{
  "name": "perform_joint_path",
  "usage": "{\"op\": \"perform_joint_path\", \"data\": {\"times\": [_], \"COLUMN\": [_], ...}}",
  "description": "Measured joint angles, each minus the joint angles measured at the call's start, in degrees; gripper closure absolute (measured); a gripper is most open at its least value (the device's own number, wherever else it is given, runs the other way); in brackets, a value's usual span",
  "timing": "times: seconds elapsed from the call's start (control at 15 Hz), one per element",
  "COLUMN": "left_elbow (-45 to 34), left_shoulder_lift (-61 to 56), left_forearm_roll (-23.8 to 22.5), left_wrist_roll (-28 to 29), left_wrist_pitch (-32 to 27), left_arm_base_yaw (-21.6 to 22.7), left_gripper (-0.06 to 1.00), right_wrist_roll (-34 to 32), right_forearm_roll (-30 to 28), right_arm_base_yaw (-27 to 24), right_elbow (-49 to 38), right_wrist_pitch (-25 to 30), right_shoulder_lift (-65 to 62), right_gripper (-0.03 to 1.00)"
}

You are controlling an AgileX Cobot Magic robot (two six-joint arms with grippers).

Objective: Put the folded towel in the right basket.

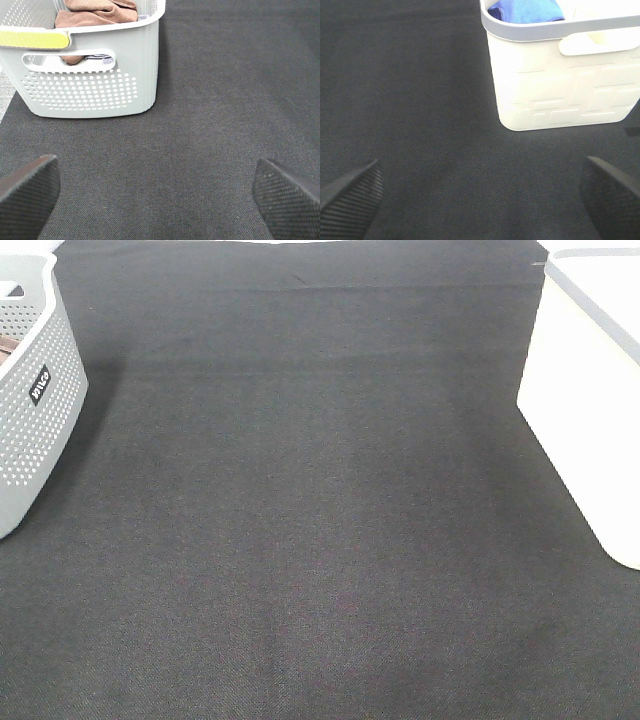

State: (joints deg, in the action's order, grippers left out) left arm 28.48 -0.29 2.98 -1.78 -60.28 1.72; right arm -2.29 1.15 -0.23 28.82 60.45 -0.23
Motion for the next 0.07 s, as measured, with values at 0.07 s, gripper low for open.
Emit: {"op": "perform_joint_path", "data": {"times": [0.07], "left_elbow": [0.0], "left_shoulder_lift": [0.0], "left_forearm_roll": [0.0], "left_wrist_roll": [0.0], "left_wrist_pitch": [0.0], "left_arm_base_yaw": [0.0], "left_gripper": [-0.04], "right_wrist_roll": [0.0], "right_forearm_roll": [0.0], "right_arm_base_yaw": [0.0], "right_elbow": [0.0], "right_wrist_pitch": [0.0], "right_shoulder_lift": [0.0], "right_gripper": [-0.01]}}
